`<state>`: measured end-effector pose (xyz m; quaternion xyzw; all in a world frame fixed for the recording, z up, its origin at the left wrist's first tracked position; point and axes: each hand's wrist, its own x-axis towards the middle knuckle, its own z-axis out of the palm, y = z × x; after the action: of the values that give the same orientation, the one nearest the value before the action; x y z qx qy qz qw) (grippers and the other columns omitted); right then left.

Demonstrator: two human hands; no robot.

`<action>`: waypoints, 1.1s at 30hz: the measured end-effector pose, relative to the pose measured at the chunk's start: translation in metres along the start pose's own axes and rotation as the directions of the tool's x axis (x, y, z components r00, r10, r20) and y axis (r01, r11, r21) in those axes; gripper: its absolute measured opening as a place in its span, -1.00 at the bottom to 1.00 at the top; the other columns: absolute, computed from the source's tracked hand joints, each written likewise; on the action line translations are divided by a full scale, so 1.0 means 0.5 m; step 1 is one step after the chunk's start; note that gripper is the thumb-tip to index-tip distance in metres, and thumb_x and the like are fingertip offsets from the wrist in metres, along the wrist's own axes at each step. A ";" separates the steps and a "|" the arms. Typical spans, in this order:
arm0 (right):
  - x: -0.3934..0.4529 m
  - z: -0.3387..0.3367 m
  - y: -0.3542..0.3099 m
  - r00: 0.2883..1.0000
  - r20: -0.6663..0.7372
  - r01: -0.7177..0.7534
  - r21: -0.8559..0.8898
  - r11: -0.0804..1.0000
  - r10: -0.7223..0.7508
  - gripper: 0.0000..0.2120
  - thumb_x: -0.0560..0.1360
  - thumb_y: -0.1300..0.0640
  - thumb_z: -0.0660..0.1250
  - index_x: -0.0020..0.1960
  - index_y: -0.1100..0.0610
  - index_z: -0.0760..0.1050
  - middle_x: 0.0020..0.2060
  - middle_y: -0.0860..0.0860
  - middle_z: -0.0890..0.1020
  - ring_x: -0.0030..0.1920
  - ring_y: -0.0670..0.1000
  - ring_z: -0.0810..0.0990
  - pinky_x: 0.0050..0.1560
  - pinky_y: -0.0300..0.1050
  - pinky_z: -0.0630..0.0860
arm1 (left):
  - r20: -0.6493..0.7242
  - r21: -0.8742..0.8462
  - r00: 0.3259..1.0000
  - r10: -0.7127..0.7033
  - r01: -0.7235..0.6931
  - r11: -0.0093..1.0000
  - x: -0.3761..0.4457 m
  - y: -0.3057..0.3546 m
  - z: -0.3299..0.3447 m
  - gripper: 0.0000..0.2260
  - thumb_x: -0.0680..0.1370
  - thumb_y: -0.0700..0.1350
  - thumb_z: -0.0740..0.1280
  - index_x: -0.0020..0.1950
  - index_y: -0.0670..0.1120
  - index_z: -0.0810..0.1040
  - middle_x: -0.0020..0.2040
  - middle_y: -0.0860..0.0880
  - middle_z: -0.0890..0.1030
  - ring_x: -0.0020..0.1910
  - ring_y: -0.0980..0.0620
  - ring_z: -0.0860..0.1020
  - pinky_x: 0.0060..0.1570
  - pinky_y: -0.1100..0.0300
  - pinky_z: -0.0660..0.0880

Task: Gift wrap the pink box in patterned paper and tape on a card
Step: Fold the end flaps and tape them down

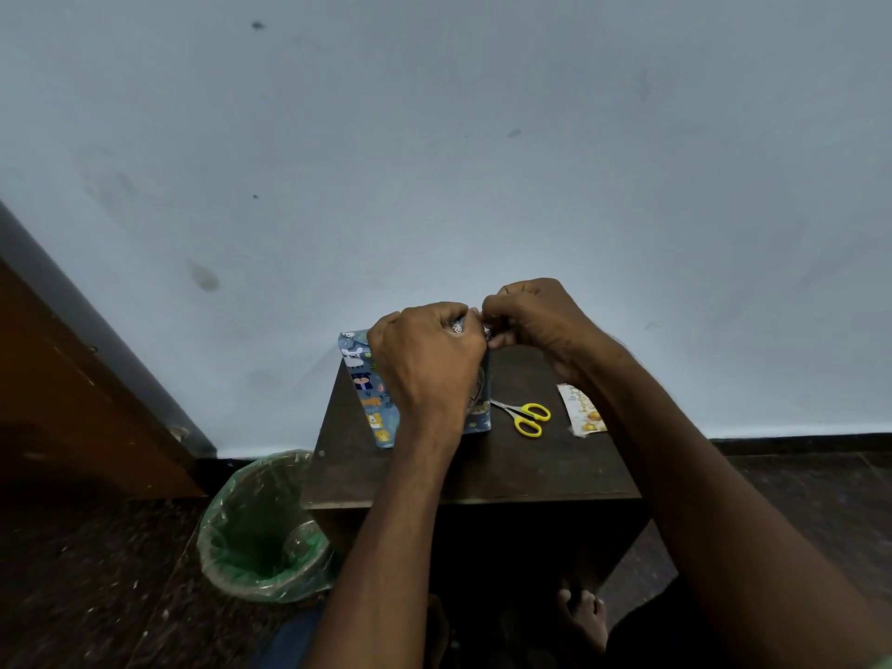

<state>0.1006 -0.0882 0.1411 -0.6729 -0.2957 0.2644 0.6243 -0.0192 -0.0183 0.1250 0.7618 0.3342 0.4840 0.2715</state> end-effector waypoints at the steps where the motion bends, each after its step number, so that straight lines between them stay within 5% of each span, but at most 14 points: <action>1: 0.000 0.001 -0.002 1.000 0.000 0.004 -0.016 1.000 -0.004 -0.85 0.41 0.34 0.37 -0.31 0.25 0.47 -0.43 0.07 0.48 -0.38 0.00 0.56 -0.06 0.03 0.67 | 0.005 -0.012 1.000 -0.022 0.022 1.000 0.000 0.003 -0.002 -0.88 0.46 0.02 0.49 -0.20 0.03 0.79 -0.35 0.06 0.71 -0.27 -0.07 0.68 -0.04 -0.08 0.64; 5: -0.001 0.003 0.002 0.999 -0.012 0.029 -0.062 0.998 -0.030 -0.60 0.43 0.34 0.41 -0.48 0.09 0.35 -0.51 0.00 0.44 -0.39 0.06 0.58 -0.28 -0.14 0.59 | 0.033 -0.050 0.993 -0.116 0.118 0.992 0.005 -0.004 0.000 -0.85 0.46 0.11 0.47 -0.11 0.09 0.79 -0.31 0.10 0.73 -0.18 0.00 0.71 -0.04 -0.04 0.66; 8: 0.004 -0.001 0.010 1.000 -0.017 -0.022 0.013 1.000 0.022 -0.45 0.44 0.38 0.44 -0.59 0.02 0.31 -0.55 -0.02 0.48 -0.33 0.10 0.62 -0.26 -0.15 0.61 | 0.051 -0.059 0.992 -0.114 0.117 0.991 0.007 -0.009 0.004 -0.80 0.47 0.14 0.42 -0.08 0.09 0.78 -0.36 0.11 0.71 -0.19 0.01 0.72 -0.01 -0.03 0.66; 12: 0.009 -0.010 0.019 0.982 0.083 -0.189 0.289 0.938 0.172 -0.62 0.47 0.44 0.40 -0.45 0.14 0.49 -0.36 0.09 0.60 -0.27 0.04 0.63 -0.19 -0.17 0.67 | 0.052 -0.043 0.995 -0.087 0.089 0.995 0.007 -0.019 0.012 -0.80 0.52 0.04 0.39 -0.23 0.00 0.71 -0.46 0.02 0.64 -0.27 -0.08 0.69 0.03 -0.04 0.63; 16: 0.012 -0.008 0.025 0.973 0.131 -0.229 0.395 0.890 0.193 -0.72 0.49 0.39 0.33 -0.35 0.16 0.58 -0.29 0.07 0.60 -0.23 0.02 0.59 -0.19 -0.17 0.61 | 0.058 -0.026 0.996 -0.065 0.066 0.997 0.009 -0.027 0.016 -0.79 0.54 0.04 0.34 -0.29 0.15 0.44 -0.44 -0.10 0.62 -0.33 -0.18 0.67 0.04 -0.01 0.62; 19: 0.007 0.003 0.030 0.986 0.100 -0.157 0.324 0.933 0.131 -0.97 0.47 0.30 0.38 -0.10 0.21 0.59 -0.19 0.09 0.64 -0.18 0.03 0.61 -0.11 -0.10 0.57 | 0.062 -0.024 0.997 -0.055 0.056 0.998 0.012 -0.032 0.017 -0.80 0.55 0.04 0.32 -0.28 0.18 0.44 -0.44 -0.09 0.62 -0.33 -0.16 0.66 0.01 -0.02 0.62; 22: 0.004 0.009 0.038 0.991 0.112 -0.102 0.243 0.965 0.076 -0.89 0.56 0.31 0.35 0.06 0.24 0.62 -0.13 0.11 0.69 -0.13 0.03 0.64 -0.06 -0.09 0.57 | 0.102 -0.049 0.994 -0.037 0.042 0.998 0.015 -0.031 0.011 -0.77 0.59 0.02 0.31 -0.26 0.09 0.57 -0.45 -0.02 0.63 -0.34 -0.02 0.67 0.06 0.01 0.62; 24: 0.004 0.007 0.041 0.990 0.132 -0.071 0.249 0.966 0.038 -0.81 0.59 0.30 0.33 0.18 0.28 0.62 -0.05 0.17 0.70 -0.06 0.09 0.64 -0.01 -0.05 0.58 | 0.186 -0.133 0.981 -0.061 0.086 0.987 0.023 -0.031 -0.002 -0.78 0.66 -0.03 0.31 0.01 -0.01 0.75 -0.41 0.07 0.68 -0.25 0.17 0.71 0.13 0.10 0.62; 26: 0.003 0.001 0.045 0.992 0.122 -0.020 0.249 0.968 -0.011 -0.71 0.55 0.24 0.40 0.26 0.22 0.61 0.03 0.18 0.71 -0.02 0.10 0.63 -0.03 -0.07 0.57 | 0.308 -0.234 0.947 -0.086 0.163 0.958 0.039 -0.038 -0.020 -0.76 0.70 -0.05 0.28 0.26 -0.03 0.70 -0.31 0.06 0.74 -0.07 0.28 0.71 0.20 0.13 0.61; 30: -0.009 0.009 0.048 0.972 0.071 0.220 0.064 0.973 -0.224 -0.59 0.46 0.25 0.51 0.29 0.09 0.62 0.15 0.07 0.72 0.13 0.06 0.70 -0.04 -0.15 0.59 | 0.443 -0.375 0.895 -0.046 0.232 0.897 0.059 -0.048 -0.061 -0.71 0.74 -0.20 0.22 0.40 -0.08 0.62 -0.17 -0.02 0.78 0.11 0.33 0.66 0.22 0.22 0.56; 33: -0.016 0.021 0.046 0.927 0.044 0.374 -0.053 0.926 -0.372 -0.71 0.49 0.30 0.35 0.16 0.14 0.68 0.08 0.04 0.74 0.15 0.07 0.69 0.09 0.00 0.62 | 0.455 -0.464 0.891 0.004 0.233 0.854 0.059 -0.046 -0.088 -0.70 0.74 -0.25 0.22 0.45 -0.12 0.58 -0.11 -0.05 0.79 0.19 0.24 0.67 0.23 0.29 0.55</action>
<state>0.0892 -0.0879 0.1170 -0.6184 -0.4364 0.1432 0.6377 -0.0561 0.0230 0.1413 0.7305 0.1710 0.3523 0.5595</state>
